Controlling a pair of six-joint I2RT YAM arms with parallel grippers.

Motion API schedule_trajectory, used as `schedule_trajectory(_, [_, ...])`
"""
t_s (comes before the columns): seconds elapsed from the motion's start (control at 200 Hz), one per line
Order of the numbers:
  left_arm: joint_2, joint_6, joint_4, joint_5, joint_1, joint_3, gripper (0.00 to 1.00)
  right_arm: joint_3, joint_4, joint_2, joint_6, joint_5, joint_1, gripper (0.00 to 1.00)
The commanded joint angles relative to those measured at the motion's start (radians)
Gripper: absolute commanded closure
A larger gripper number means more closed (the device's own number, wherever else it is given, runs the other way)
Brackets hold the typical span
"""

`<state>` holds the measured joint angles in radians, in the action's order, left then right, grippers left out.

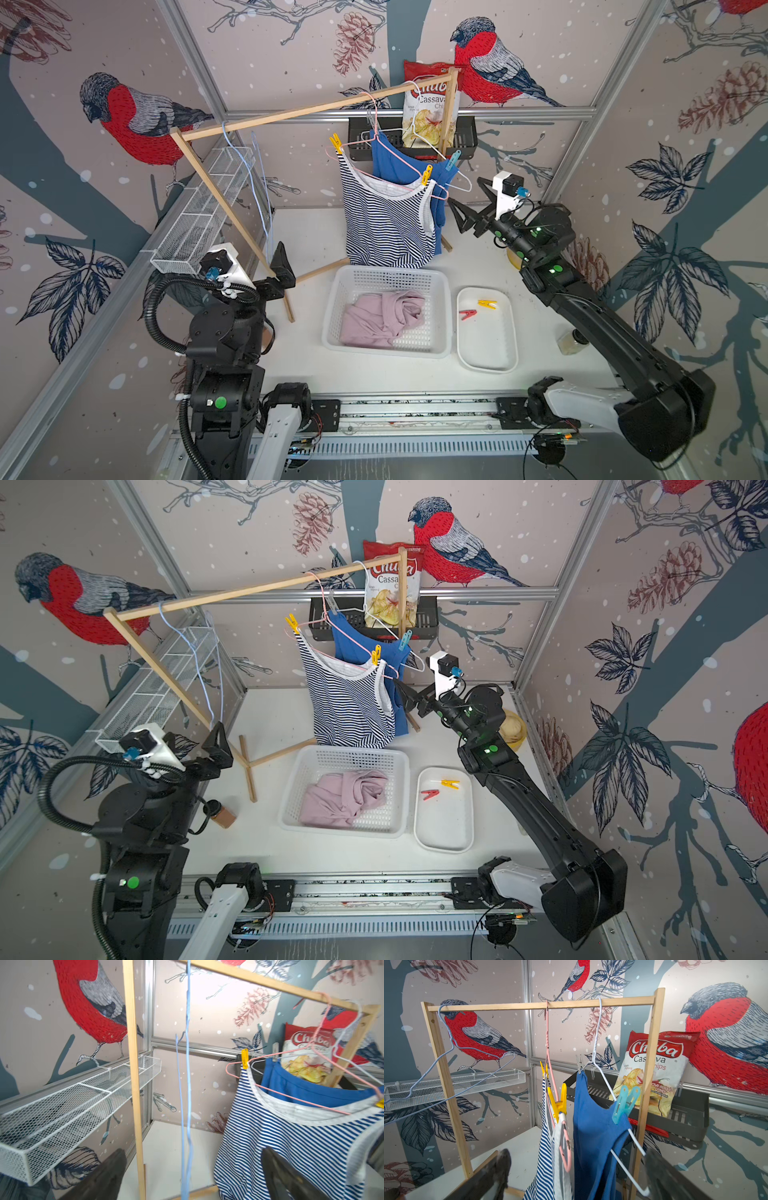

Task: Remove the clothespins securing tank tops to the hanger
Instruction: Pick up the hanger from the clothesline.

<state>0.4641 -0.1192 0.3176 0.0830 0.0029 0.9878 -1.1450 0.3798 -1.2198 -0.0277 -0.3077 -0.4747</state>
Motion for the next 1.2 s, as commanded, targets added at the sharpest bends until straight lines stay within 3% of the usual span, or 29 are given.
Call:
schedule_trajectory(0.0, [-0.016, 0.031, -0.061, -0.171, 0.003, 0.005, 0.01, -0.067, -0.032, -0.053, -0.039, 0.011, -0.016, 0.00])
schedule_trajectory(0.17, [0.033, 0.046, -0.059, -0.351, 0.002, 0.067, 0.01, -0.138, -0.050, -0.128, -0.072, 0.033, -0.040, 0.00])
schedule_trajectory(0.335, [0.053, -0.014, -0.140, -0.471, 0.001, 0.070, 0.01, -0.202, -0.083, -0.189, -0.089, 0.042, -0.055, 0.00])
schedule_trajectory(0.67, [0.192, -0.071, -0.197, -0.558, -0.001, 0.115, 0.03, -0.229, -0.115, -0.227, -0.092, 0.023, -0.125, 0.04])
schedule_trajectory(0.775, [0.263, -0.073, -0.205, -0.530, -0.044, 0.148, 0.04, -0.214, -0.114, -0.218, -0.086, -0.007, -0.160, 0.04])
schedule_trajectory(0.921, [0.397, 0.036, -0.137, -0.330, -0.258, 0.243, 0.03, -0.202, -0.106, -0.206, -0.082, -0.038, -0.207, 0.03])
schedule_trajectory(1.036, [0.476, -0.006, -0.119, -0.352, -0.262, 0.286, 0.02, -0.196, -0.091, -0.202, -0.065, -0.079, -0.224, 0.03])
schedule_trajectory(1.196, [0.516, -0.028, -0.142, -0.283, -0.317, 0.274, 0.02, -0.166, -0.030, -0.184, -0.022, -0.169, -0.232, 0.01])
